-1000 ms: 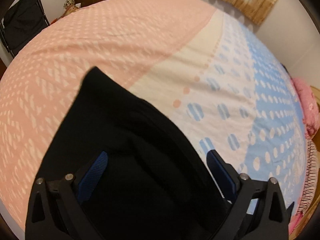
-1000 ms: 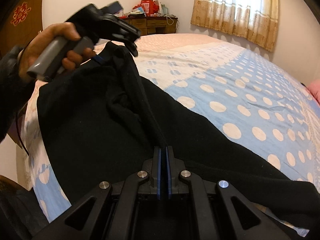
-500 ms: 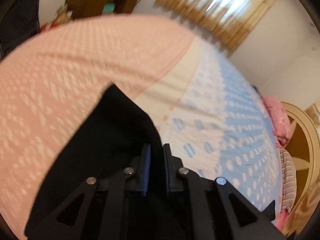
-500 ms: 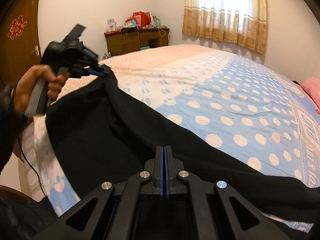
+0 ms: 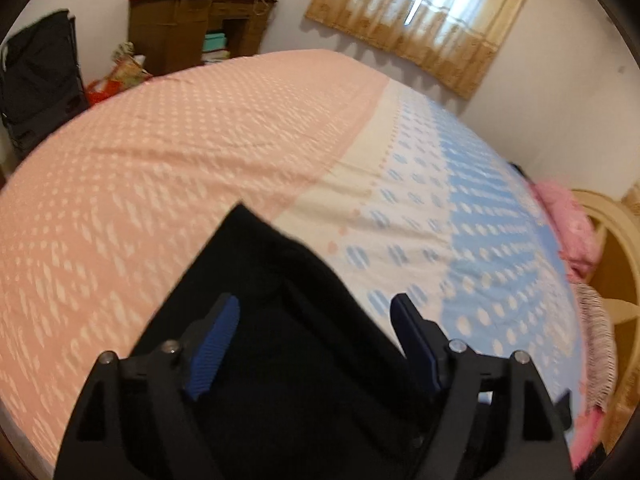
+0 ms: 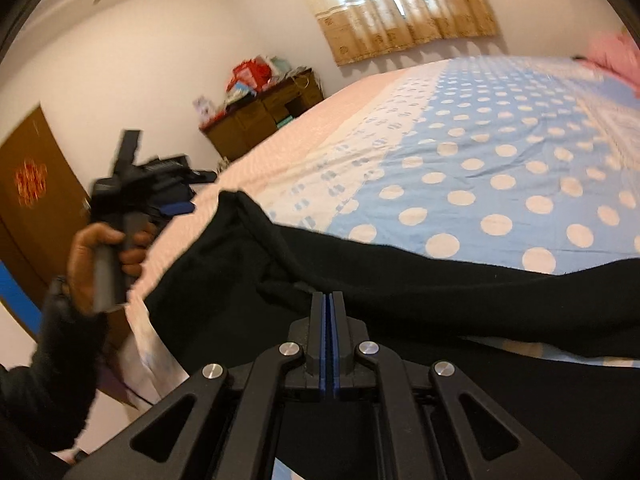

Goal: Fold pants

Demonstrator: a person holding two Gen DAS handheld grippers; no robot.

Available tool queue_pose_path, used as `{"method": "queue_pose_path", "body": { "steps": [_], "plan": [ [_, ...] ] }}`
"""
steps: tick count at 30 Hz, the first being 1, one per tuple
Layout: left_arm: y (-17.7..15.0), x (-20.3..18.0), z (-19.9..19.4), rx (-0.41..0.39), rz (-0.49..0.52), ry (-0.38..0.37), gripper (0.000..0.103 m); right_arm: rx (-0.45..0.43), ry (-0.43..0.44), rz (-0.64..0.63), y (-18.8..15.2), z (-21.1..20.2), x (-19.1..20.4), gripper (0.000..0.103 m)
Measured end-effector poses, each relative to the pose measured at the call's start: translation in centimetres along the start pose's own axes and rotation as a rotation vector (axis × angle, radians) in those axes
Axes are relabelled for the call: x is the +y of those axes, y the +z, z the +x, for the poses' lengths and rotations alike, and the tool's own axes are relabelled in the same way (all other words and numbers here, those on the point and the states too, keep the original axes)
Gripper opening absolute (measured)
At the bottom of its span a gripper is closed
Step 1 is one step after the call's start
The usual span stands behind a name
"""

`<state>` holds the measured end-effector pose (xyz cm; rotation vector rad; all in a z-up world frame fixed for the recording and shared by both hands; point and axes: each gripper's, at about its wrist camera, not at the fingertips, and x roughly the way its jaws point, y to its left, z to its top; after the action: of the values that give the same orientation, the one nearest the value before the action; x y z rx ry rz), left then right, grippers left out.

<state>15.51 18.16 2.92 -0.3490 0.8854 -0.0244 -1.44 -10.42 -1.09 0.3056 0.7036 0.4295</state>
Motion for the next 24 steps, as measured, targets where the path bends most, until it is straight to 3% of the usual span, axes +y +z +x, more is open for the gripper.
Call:
{"method": "queue_pose_path", "body": {
  "steps": [4,7,11,12,14,15,16,18,21,24],
  "plan": [
    [1.4,-1.8,4.0,0.119,-0.003,0.123,0.089,0.031,0.057,-0.015,1.1,0.6,0.1,0.003],
    [1.2,-2.6,7.4,0.236,-0.007,0.157,0.089,0.080,0.079,-0.051,1.8,1.4,0.4,0.004],
    [0.3,-2.7,9.6,0.318,-0.023,0.220,0.089,0.152,0.106,-0.090,2.2,3.2,1.1,0.006],
    [0.0,-2.7,9.6,0.306,-0.017,0.225,0.087,0.161,0.119,-0.086,2.2,3.4,1.2,0.010],
    [-0.3,-2.8,9.0,0.250,0.006,0.216,0.072,0.149,0.144,-0.066,2.2,3.7,1.1,0.024],
    [-0.4,-2.7,8.7,0.228,0.011,0.189,0.049,0.137,0.157,-0.052,2.1,3.6,0.9,0.040],
    [-0.6,-2.4,8.5,0.218,0.014,0.170,0.033,0.120,0.181,-0.028,2.2,3.5,0.7,0.053],
    [-0.7,-1.3,8.0,0.203,-0.003,0.148,0.018,0.087,0.198,-0.001,2.1,3.1,0.3,0.058],
    [-1.0,0.6,6.9,0.178,-0.060,0.055,0.010,0.065,0.124,-0.023,2.4,3.0,0.5,0.058],
    [-1.8,1.3,4.7,0.134,-0.093,-0.019,0.009,0.079,0.005,-0.144,2.4,3.4,1.5,0.058]
  ]
}}
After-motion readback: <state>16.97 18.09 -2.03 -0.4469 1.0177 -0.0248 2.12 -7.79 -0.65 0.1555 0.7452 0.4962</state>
